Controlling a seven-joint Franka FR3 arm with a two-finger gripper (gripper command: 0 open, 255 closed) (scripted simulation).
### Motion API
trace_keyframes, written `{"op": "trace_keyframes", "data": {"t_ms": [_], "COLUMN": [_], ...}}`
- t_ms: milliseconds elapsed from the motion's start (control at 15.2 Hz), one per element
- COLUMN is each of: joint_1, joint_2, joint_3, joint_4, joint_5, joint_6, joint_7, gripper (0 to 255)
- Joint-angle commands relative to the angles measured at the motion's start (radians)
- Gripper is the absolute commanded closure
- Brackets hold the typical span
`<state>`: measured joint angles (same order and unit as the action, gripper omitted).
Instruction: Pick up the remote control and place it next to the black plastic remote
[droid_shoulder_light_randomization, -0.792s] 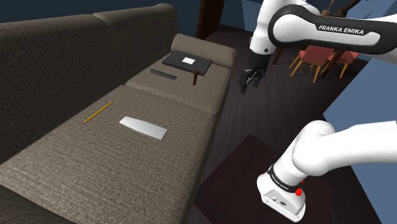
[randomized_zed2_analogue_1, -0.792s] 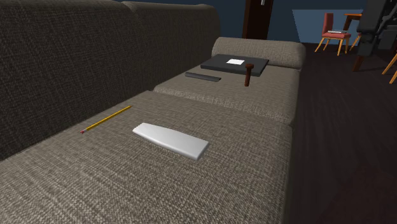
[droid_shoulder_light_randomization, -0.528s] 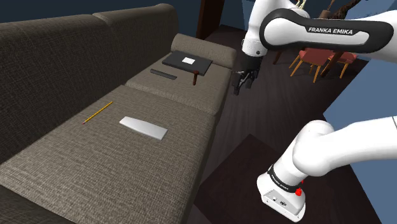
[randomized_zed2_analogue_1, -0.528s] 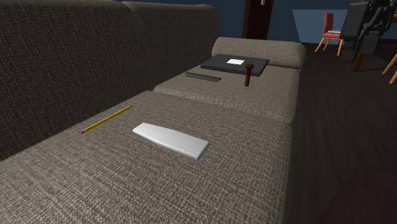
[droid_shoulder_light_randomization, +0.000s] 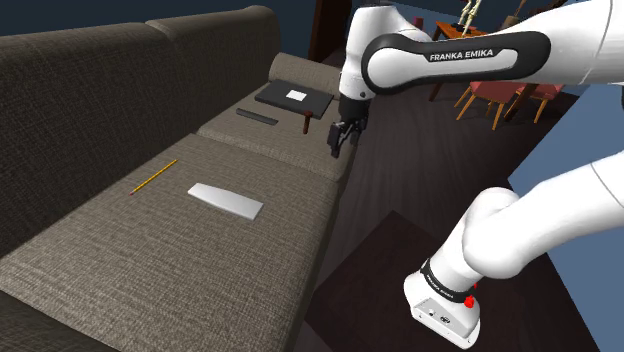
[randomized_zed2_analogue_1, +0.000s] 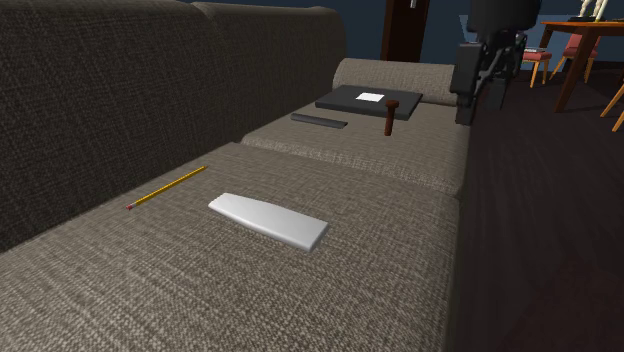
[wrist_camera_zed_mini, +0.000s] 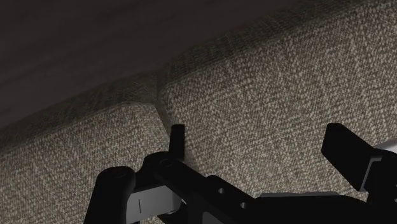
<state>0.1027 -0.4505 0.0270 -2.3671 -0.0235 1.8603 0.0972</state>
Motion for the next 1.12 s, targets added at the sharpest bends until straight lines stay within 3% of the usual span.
{"op": "trace_keyframes", "data": {"t_ms": [0, 1056], "joint_1": [0.019, 0.139], "joint_2": [0.064, 0.562], "joint_3": [0.019, 0.150], "joint_4": [0.032, 0.372], "joint_5": [0.010, -0.014], "joint_6": [0.037, 0.226], "joint_7": [0.003, 0.029], "gripper": [0, 0]}}
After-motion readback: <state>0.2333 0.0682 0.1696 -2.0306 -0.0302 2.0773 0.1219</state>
